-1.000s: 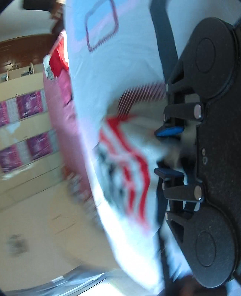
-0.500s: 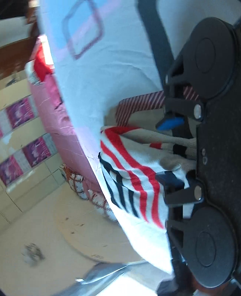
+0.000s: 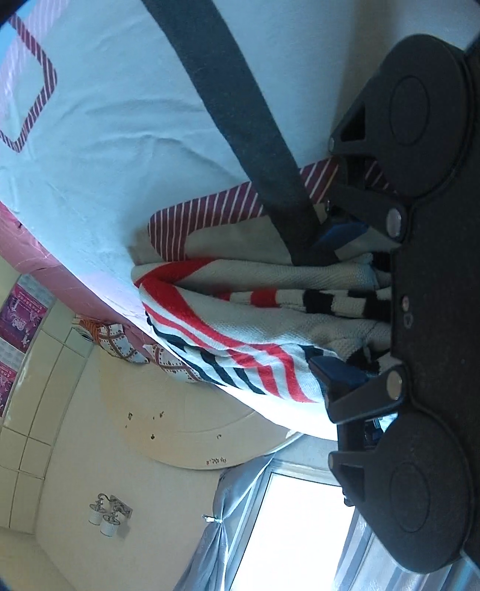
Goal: Fold small clothes
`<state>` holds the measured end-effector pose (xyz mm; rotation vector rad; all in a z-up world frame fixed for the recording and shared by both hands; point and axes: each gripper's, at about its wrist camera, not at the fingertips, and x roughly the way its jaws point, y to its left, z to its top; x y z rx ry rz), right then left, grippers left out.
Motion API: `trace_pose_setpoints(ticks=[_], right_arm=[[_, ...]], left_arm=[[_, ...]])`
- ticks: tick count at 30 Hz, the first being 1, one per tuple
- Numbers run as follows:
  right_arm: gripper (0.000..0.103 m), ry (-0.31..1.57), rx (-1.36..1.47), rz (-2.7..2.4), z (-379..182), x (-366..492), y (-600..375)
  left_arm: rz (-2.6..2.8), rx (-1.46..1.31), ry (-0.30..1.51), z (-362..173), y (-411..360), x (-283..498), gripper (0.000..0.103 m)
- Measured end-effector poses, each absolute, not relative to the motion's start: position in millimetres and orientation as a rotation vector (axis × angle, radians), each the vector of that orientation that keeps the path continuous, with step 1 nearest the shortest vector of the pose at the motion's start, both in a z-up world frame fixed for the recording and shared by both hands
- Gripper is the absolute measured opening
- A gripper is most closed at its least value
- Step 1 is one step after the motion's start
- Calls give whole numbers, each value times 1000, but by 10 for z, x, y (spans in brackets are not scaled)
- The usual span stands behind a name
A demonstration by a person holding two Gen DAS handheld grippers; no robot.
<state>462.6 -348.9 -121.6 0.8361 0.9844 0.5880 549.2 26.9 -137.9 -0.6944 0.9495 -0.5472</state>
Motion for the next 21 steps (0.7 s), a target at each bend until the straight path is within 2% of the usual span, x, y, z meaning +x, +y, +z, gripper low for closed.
trace_pose_setpoints(ticks=[8,12,17,19,21], right_arm=[[61,968,771,639,-1177,4805,-3232],[50,957,766,654,-1188,4828,-3251],[49,944,744,660,-1189,4845,-3239],[43,937,709,650,-1160,4840,-3193],[37,925,691,646,-1145,4823,-3194]], left_arm=[[-572,-762,936,-1457,175,5732,74],[-585,-754,926,-1478,144,5799,74],[-575,-716,907,-1444,62,5807,74],[-569,-703,893,-1447,18,5793,67],[-568,-721,887,-1469,-6,5779,52]])
